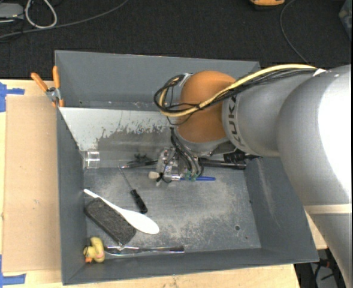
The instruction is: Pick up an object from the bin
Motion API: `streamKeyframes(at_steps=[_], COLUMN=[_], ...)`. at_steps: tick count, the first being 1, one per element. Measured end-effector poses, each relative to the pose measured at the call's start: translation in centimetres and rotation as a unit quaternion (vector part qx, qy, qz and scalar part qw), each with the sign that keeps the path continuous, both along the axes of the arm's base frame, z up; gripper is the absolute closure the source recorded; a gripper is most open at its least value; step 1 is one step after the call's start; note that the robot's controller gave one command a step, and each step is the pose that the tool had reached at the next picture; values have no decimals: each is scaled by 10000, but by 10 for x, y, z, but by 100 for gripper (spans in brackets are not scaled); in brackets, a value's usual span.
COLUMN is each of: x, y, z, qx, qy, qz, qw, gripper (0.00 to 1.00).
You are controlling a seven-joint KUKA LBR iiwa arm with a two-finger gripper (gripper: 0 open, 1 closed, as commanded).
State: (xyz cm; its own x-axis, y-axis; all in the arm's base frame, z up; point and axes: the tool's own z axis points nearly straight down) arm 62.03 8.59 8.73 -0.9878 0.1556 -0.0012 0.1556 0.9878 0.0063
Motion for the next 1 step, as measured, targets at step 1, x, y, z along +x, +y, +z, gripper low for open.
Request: streamKeyframes(at_steps=[1], x=[1], y=[0], z=[35], qx=[5], qy=[-12], qz=[-2], qw=[10000], gripper=[100])
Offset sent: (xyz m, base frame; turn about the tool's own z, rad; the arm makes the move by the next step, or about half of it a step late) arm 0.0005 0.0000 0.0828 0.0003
